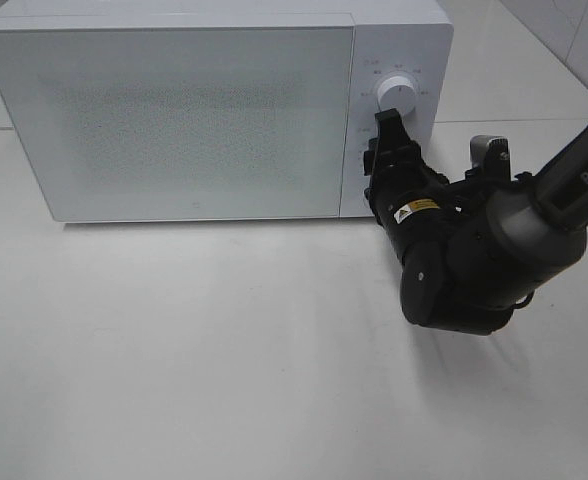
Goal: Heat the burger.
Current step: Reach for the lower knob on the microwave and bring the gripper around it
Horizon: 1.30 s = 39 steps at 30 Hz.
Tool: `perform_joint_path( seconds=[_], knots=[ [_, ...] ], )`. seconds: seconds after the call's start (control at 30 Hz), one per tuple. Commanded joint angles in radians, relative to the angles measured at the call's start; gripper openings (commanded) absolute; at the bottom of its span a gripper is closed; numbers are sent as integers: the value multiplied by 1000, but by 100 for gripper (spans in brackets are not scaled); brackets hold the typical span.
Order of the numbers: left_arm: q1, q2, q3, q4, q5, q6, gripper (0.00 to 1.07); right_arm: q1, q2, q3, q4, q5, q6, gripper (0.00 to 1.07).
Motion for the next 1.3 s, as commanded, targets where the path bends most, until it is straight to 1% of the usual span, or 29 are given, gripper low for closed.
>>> perform_joint_path(
  seconds=[0.03, 0.17, 0.47, 0.57, 0.63, 0.83, 1.0, 1.3],
  knots=[
    [4, -25, 3, -5, -14, -4, 98, -5, -11, -37, 13, -180, 35, 6],
    [4, -25, 3, -5, -14, -4, 98, -6, -11, -37, 33, -180, 59, 8],
    [4, -25, 3, -5, -14, -4, 98, -6, -11, -37, 89, -179, 145, 11],
    [4, -25, 3, -5, -14, -4, 98, -6, -11, -37, 91, -179, 162, 11],
    [4, -25, 3, -5, -14, -4, 98, -6, -11, -37, 102, -179, 238, 11],
    [4, -25, 3, -5, -14, -4, 98, -6, -11, -37, 105, -179, 246, 12],
    [4, -25, 3, -5, -14, -4, 98, -6, -11, -37, 121, -179, 330, 13],
    [4, -25, 3, -5, -14, -4, 98, -6, -11, -37, 121, -179, 330, 15]
  ],
)
